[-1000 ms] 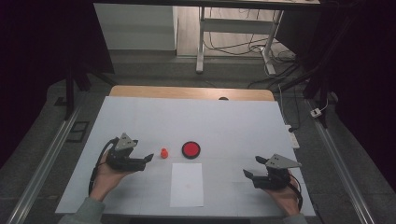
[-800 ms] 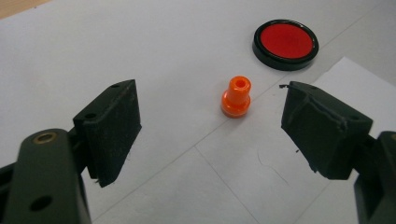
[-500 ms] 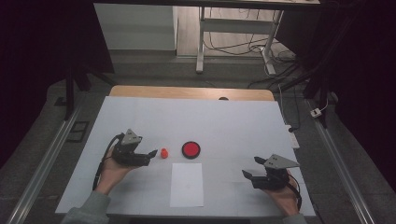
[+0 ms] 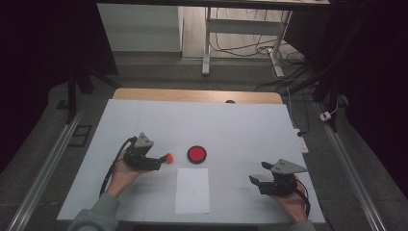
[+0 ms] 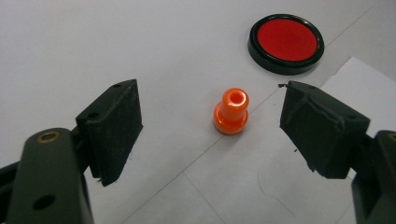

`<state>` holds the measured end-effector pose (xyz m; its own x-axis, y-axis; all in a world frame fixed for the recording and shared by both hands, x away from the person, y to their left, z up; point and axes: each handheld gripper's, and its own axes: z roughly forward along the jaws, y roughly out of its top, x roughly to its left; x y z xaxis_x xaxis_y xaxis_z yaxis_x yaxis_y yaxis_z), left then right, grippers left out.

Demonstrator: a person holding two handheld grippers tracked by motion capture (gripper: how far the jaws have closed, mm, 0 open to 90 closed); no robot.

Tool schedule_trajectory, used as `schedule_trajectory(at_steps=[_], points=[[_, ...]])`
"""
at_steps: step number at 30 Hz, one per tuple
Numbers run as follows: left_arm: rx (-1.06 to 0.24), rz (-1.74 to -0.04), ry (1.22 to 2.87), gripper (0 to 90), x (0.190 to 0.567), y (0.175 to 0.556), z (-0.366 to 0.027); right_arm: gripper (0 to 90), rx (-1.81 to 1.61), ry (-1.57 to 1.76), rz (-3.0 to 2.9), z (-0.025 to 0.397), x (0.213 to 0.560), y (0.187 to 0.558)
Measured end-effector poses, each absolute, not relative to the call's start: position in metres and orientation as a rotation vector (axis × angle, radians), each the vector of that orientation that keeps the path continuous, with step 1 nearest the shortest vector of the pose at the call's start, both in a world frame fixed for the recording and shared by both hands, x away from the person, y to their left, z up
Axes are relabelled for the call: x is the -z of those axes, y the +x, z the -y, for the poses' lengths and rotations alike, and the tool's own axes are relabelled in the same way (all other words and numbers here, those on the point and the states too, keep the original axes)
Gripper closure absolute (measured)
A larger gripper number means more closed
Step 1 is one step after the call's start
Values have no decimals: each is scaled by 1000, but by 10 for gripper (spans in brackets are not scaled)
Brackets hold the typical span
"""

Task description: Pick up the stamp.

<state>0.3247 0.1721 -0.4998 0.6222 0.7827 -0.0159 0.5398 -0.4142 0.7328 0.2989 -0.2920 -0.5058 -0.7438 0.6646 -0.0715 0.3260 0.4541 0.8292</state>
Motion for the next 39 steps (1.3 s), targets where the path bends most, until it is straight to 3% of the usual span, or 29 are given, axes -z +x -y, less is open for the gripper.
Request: schedule_trajectory(at_steps=[23, 39], points=[[-411, -1000, 2178, 226, 511, 338, -148, 266, -1181, 833, -2339, 291, 507, 299], [-414, -963, 2224, 383, 522, 340, -144, 265, -1180, 834, -2338, 291, 509, 299]])
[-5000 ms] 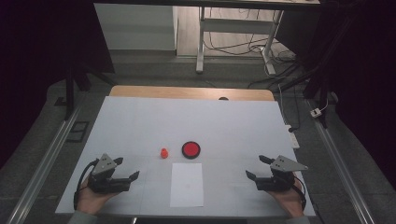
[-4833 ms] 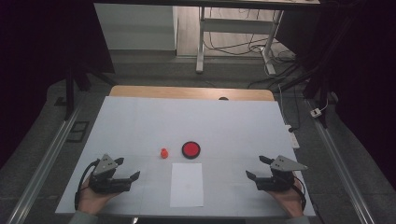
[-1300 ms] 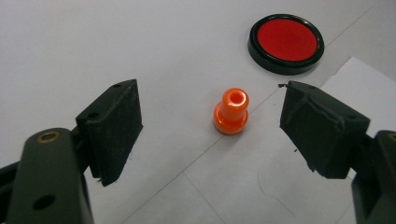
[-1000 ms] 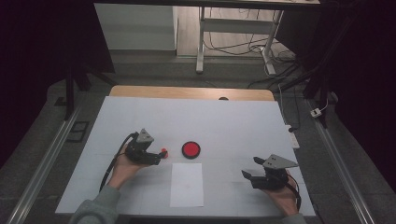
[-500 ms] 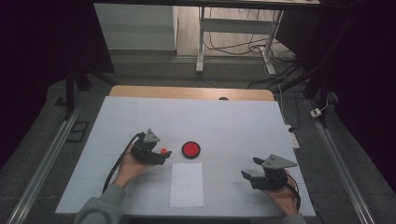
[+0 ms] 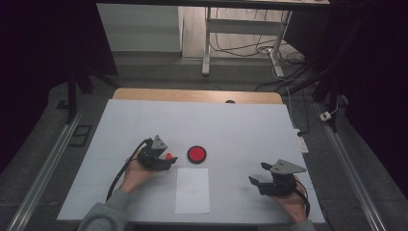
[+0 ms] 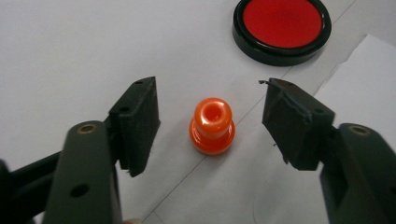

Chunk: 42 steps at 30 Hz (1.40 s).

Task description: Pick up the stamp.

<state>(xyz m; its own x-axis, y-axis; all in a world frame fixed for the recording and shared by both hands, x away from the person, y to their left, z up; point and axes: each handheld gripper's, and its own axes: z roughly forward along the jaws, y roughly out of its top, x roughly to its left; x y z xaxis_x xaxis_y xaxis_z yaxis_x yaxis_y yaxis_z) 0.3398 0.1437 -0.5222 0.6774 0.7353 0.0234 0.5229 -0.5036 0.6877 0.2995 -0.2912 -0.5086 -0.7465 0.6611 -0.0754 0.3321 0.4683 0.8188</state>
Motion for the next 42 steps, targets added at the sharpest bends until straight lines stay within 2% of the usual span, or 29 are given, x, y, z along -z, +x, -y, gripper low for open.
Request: schedule_trajectory(at_steps=[22, 42], points=[[-415, -921, 2243, 700, 525, 339, -146, 265, -1159, 831, -2349, 291, 510, 299], [-429, -930, 2212, 717, 521, 337, -149, 266, -1158, 829, -2345, 291, 510, 299]])
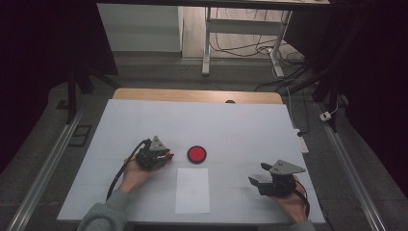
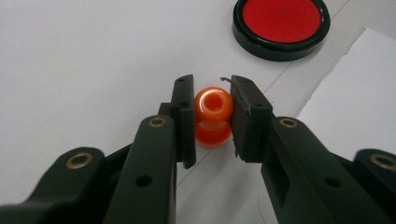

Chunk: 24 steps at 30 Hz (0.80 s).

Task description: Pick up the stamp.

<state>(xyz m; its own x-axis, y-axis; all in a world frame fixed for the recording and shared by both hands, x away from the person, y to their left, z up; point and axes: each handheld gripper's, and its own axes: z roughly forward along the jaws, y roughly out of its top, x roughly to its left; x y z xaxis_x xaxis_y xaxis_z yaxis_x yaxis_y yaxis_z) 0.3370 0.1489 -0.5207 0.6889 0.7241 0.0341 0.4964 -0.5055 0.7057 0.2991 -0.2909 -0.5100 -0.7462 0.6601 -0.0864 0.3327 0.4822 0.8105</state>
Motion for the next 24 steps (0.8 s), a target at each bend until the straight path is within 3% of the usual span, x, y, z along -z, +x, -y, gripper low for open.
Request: schedule_trajectory(at_steps=[24], points=[[-408, -926, 2071, 717, 502, 330, -158, 267, -1171, 823, -2338, 290, 510, 299]])
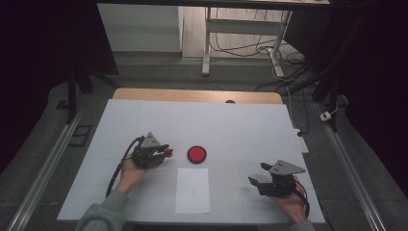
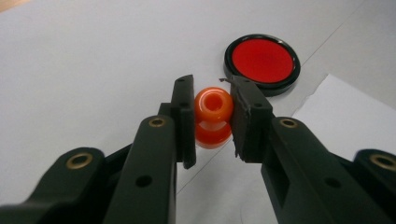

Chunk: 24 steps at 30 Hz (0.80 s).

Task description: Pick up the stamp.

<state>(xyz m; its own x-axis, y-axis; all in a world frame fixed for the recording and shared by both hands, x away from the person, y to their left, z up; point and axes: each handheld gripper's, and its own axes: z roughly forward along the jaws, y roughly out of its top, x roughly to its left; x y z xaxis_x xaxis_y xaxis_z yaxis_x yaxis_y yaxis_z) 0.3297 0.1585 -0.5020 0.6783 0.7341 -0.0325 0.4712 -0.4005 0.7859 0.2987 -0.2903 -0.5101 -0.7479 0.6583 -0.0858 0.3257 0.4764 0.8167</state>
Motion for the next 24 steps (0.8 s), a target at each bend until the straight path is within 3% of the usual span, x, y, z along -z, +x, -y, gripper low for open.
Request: schedule_trajectory(at_steps=[24], points=[[-347, -814, 2073, 717, 481, 317, -143, 266, -1179, 823, -2337, 289, 511, 299]])
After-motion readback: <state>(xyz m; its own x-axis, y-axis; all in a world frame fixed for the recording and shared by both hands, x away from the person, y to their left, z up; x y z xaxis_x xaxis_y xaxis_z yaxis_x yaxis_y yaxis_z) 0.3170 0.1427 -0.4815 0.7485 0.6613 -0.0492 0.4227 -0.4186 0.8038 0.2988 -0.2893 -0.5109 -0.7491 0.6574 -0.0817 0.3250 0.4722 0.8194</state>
